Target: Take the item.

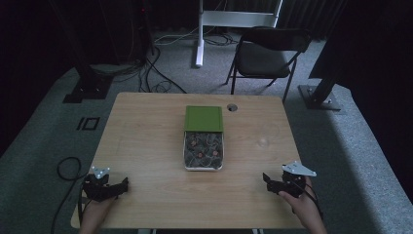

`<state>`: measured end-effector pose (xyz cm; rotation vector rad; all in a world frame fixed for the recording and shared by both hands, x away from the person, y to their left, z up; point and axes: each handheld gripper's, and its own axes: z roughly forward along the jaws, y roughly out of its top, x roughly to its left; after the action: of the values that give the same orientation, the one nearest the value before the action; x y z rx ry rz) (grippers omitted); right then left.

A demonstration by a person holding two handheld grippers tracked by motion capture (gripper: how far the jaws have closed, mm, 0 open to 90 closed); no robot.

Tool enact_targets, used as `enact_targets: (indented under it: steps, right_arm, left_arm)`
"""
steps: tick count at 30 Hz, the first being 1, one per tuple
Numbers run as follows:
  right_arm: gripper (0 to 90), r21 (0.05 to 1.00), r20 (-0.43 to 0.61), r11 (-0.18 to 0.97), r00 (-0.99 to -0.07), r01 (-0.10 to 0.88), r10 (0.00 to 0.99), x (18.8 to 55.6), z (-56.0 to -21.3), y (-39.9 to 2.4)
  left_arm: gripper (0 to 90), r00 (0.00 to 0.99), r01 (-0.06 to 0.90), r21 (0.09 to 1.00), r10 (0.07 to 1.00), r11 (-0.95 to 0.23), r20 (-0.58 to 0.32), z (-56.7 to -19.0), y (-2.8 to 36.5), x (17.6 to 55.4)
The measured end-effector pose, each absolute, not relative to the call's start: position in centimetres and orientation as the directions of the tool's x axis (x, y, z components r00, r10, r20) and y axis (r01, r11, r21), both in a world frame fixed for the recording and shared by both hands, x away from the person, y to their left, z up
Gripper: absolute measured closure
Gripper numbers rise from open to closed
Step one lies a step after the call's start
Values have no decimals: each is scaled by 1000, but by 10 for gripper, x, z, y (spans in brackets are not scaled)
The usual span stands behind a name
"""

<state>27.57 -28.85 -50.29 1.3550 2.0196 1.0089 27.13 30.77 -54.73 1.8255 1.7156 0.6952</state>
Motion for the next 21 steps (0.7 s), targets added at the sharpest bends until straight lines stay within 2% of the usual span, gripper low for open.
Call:
enact_targets:
  steps: [21]
  right_arm:
    - [134, 830, -20, 266, -449, 491, 893, 282, -476, -264]
  left_arm:
    - [16, 59, 722, 690, 998, -48, 8, -547, 308, 271]
